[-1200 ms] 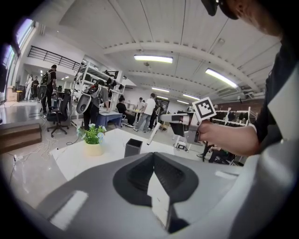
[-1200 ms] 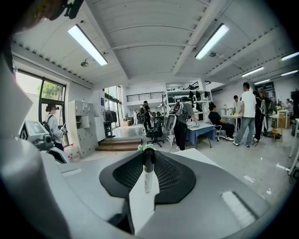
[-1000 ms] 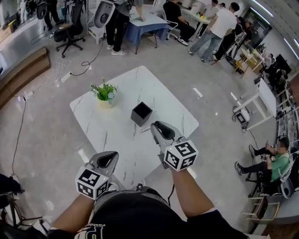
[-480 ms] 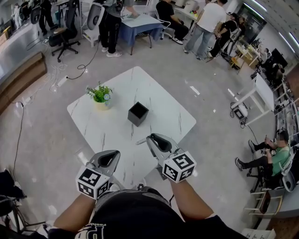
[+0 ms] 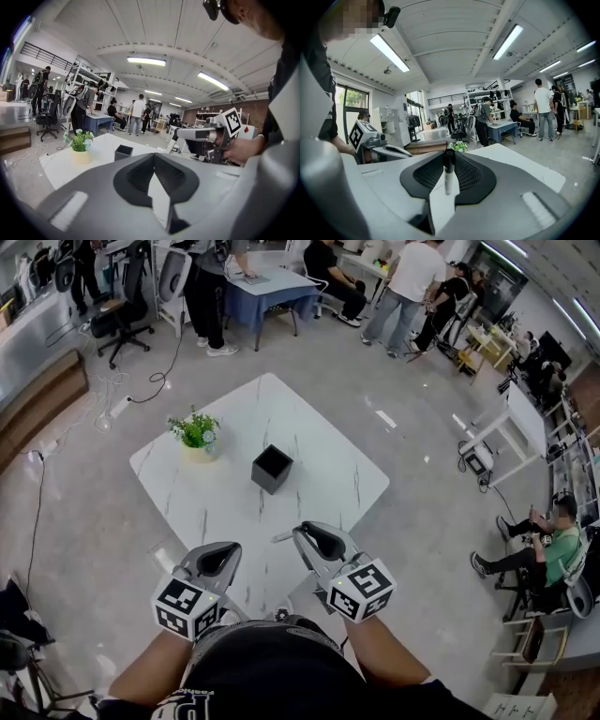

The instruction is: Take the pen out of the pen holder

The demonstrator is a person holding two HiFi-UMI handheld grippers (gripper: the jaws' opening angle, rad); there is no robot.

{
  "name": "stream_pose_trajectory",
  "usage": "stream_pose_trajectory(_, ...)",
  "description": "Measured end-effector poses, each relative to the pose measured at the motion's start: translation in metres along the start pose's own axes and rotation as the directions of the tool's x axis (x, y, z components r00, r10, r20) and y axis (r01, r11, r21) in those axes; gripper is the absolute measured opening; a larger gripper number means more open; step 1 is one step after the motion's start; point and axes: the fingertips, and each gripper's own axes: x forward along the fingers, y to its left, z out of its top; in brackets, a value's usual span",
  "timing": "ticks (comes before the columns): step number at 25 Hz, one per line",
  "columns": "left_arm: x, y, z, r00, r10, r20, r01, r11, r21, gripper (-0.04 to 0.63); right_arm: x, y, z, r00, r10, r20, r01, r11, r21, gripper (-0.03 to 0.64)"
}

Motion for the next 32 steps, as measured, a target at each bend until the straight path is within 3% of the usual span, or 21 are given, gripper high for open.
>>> stream_pose_trajectory(32, 0.008, -0.011, -0.008, 0.999, -0.044, -0.028, 0.045, 0.998, 0.035, 0.057, -0.012, 0.023, -0.047, 0.997, 0.026, -0.069, -0.024, 0.999, 0.024, 0.065)
